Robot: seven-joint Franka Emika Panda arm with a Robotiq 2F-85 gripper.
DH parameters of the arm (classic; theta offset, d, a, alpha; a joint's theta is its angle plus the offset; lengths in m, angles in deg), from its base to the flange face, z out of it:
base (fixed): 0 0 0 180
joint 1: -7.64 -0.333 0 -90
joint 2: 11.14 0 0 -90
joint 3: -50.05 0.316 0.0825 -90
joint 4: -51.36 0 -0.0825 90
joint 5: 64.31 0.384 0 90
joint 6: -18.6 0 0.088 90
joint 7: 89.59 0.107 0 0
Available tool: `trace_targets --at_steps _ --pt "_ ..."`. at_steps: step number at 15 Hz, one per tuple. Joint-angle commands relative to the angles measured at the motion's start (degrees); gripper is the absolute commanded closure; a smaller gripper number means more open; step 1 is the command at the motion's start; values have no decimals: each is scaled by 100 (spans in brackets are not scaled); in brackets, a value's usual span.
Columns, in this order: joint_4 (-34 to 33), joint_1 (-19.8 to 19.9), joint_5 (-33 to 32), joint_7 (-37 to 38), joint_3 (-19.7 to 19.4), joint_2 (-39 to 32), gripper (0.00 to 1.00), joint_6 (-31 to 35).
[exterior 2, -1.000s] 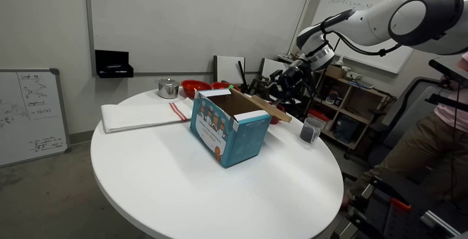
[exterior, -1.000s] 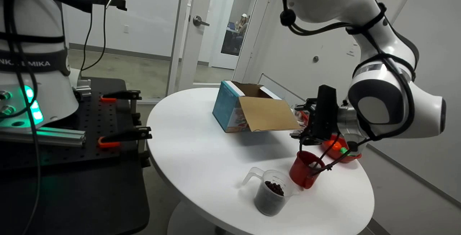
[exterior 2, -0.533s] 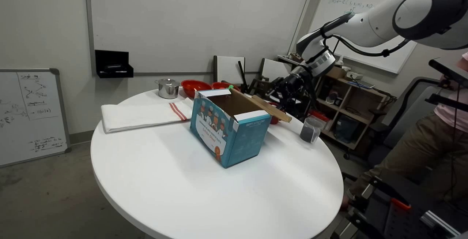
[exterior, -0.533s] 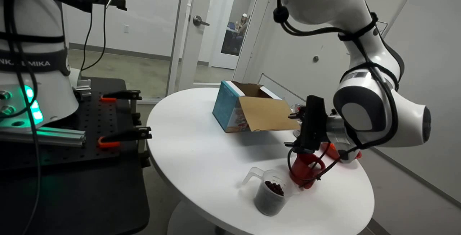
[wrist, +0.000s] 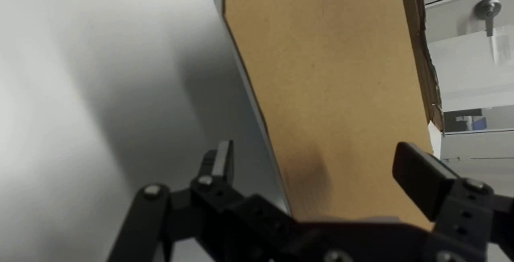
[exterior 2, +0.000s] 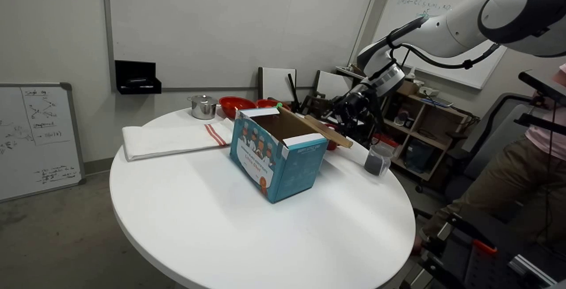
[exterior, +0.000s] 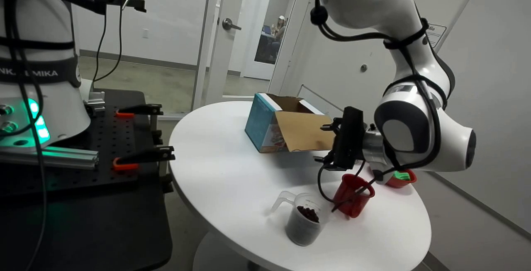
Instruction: Close the box
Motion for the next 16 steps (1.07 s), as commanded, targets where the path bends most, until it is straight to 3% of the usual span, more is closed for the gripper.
trace_targets --at_steps 1,10,16 --pt "142 27 71 -16 135 126 0 -317" --pt "246 -31 137 -101 175 300 0 -320" --pt "639 -10 183 -152 203 854 0 -15"
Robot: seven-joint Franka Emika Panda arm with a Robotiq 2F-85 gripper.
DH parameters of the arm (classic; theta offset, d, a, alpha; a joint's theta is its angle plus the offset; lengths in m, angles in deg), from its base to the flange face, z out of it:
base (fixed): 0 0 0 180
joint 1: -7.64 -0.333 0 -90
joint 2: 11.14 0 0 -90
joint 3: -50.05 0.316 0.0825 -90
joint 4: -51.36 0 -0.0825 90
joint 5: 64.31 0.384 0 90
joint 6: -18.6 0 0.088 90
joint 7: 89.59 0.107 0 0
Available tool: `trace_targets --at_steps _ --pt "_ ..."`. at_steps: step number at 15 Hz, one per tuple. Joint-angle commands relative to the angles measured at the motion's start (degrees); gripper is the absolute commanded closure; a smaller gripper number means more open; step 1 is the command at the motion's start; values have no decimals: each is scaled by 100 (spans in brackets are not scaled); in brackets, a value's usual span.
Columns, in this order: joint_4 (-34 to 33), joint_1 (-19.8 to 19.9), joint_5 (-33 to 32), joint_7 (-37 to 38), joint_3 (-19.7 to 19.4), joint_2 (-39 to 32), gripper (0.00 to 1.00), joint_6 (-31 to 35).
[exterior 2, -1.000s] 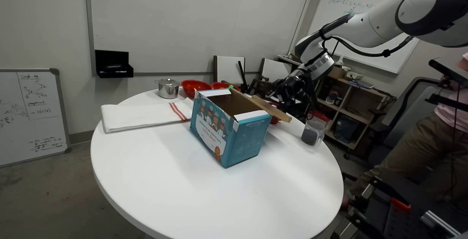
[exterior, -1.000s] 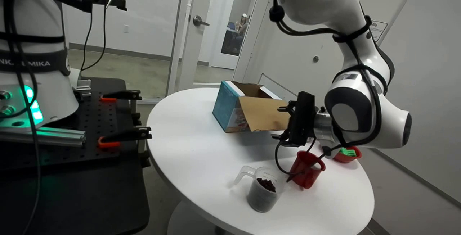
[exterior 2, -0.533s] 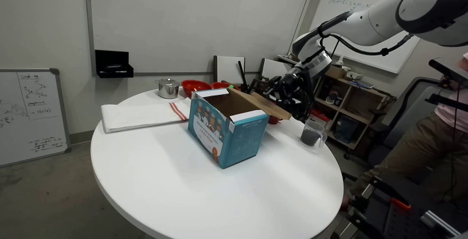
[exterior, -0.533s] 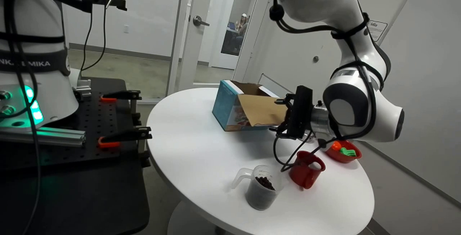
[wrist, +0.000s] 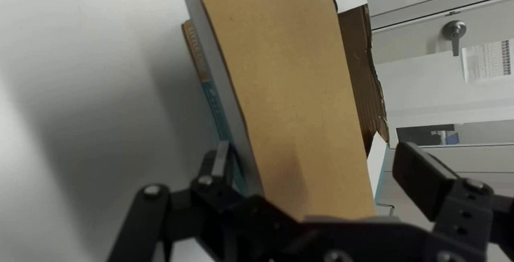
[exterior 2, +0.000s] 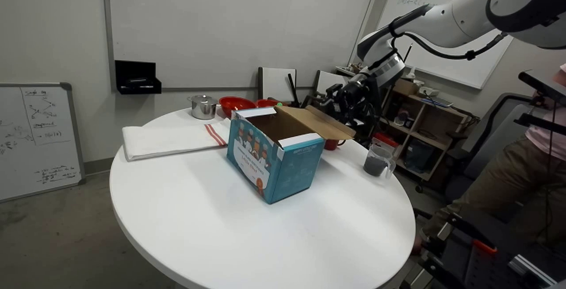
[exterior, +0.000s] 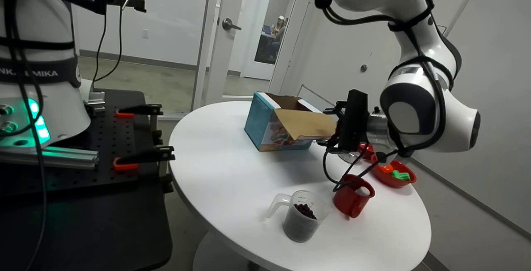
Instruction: Close the box
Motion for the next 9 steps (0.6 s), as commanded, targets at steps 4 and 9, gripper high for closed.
trace_targets --at_steps 4,9 --pt "875 -136 202 -172 -71 963 0 467" --pt "1411 -344 142 -197 -145 1509 0 550"
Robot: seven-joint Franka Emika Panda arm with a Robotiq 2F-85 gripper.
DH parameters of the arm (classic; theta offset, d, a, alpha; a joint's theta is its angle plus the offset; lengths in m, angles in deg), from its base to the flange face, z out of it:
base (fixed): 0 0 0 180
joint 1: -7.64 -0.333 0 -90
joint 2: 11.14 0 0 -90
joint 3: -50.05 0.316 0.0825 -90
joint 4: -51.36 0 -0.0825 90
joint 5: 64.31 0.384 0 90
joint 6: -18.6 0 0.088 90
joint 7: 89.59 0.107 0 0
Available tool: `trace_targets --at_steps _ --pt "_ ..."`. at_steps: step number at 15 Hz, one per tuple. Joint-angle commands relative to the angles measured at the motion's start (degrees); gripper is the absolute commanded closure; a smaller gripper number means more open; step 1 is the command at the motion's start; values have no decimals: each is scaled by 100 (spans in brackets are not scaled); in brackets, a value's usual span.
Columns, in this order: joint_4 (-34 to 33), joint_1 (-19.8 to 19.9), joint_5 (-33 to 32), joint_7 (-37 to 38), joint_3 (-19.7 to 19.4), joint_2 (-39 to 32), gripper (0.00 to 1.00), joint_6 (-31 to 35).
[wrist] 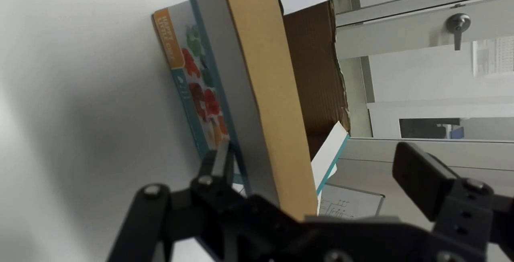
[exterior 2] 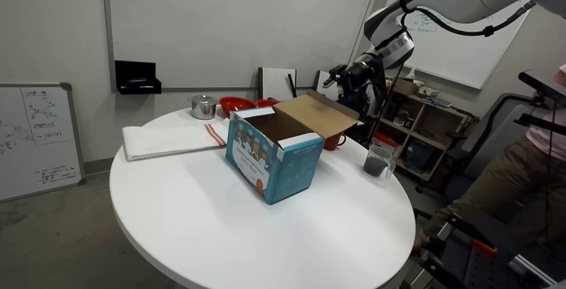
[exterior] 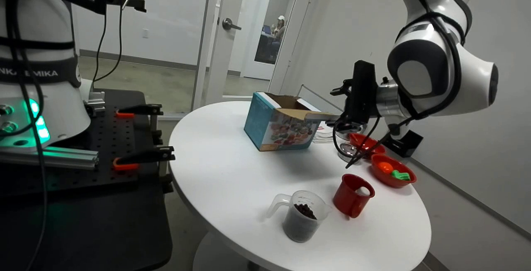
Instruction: Close the box
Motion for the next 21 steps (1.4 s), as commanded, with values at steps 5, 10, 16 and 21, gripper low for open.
trace_targets --at_steps 5,10,16,21 --pt "1439 -592 48 -251 -203 1178 0 667" --pt "2406 -959 90 -330 -233 1927 0 1316" --pt "3036 -1346 63 -242 -247 2543 0 2124" --pt "3264 -1670 -20 30 -200 2784 0 2555"
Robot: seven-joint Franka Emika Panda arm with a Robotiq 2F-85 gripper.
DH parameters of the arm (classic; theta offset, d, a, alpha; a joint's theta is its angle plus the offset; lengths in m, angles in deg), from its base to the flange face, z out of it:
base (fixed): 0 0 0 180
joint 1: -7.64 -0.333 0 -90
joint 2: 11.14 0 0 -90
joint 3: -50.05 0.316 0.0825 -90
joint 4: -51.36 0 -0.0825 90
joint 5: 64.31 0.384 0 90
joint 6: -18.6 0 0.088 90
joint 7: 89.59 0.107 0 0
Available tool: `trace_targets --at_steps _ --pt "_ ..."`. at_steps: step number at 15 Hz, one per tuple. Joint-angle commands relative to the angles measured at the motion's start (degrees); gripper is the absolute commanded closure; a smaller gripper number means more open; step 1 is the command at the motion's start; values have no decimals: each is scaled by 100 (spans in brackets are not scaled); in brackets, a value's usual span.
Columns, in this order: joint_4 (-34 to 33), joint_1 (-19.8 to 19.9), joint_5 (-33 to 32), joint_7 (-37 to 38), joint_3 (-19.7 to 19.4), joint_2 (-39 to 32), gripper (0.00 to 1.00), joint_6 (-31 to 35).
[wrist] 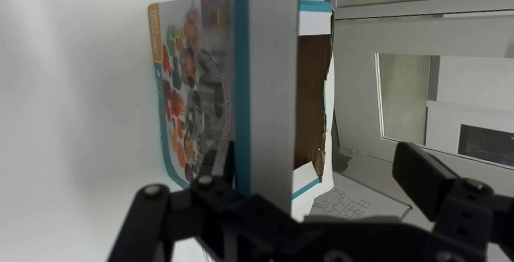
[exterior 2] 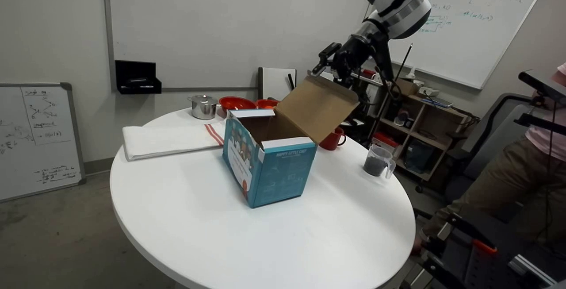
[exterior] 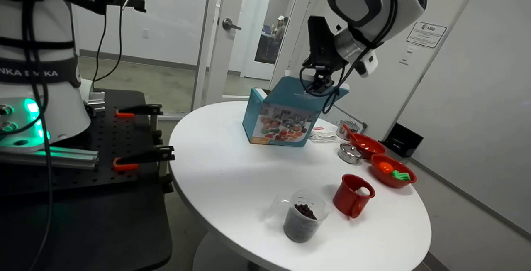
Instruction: Close the box
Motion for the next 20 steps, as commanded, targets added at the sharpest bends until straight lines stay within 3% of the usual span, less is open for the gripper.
trace_targets --at_steps 1,10,20 --pt "358 -344 -35 243 -24 338 0 389" --pt "267 -1257 -503 1462 251 293 0 1324" --pt "337 -1540 -663 2110 539 471 0 1726"
